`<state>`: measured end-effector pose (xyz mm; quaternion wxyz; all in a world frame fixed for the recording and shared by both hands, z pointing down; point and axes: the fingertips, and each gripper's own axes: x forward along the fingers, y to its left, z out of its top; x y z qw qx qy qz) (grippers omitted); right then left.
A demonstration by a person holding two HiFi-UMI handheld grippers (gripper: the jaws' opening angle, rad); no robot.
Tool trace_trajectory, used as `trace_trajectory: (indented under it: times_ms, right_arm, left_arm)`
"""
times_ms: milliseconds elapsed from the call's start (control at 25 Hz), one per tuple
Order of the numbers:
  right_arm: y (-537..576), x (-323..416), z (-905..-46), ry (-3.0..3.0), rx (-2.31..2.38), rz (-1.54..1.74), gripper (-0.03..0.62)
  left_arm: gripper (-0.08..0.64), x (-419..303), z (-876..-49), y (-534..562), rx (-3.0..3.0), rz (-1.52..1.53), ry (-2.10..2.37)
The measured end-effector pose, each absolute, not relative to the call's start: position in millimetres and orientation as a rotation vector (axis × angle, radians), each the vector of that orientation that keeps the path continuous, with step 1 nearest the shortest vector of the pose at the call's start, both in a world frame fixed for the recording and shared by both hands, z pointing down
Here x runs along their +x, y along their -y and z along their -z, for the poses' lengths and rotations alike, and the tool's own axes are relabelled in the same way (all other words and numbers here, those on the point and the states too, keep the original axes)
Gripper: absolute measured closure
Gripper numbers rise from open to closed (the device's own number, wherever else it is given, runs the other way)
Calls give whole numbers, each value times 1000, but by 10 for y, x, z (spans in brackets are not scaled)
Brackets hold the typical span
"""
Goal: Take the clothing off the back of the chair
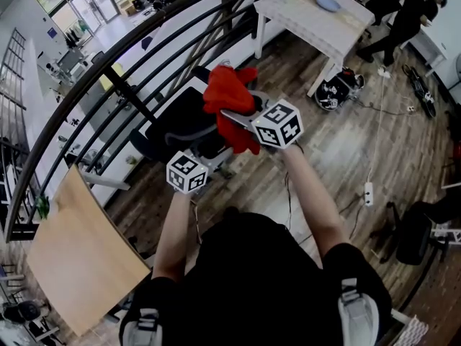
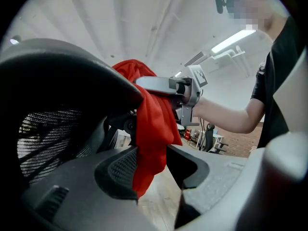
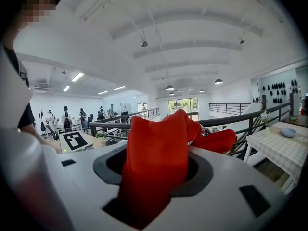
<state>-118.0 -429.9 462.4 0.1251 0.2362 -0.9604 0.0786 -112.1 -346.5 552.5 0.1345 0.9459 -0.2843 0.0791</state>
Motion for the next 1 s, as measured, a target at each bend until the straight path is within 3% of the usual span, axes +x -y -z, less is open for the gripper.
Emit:
trace_trajectory:
  times_ms: [320, 520, 1000]
  right_arm:
    - [4180, -1110, -4519, 2864, 738, -12, 420]
    - [4027, -1111, -4424, 2819, 776, 210, 425]
    - [3848, -792, -4202, 2951, 772, 236, 425]
  left_arm:
    - [388, -1131, -5548, 3456, 2736, -237, 856]
    - [388, -1133, -5534, 3403, 2732, -249, 868]
    - [388, -1072, -5352, 3330, 2774, -245, 966]
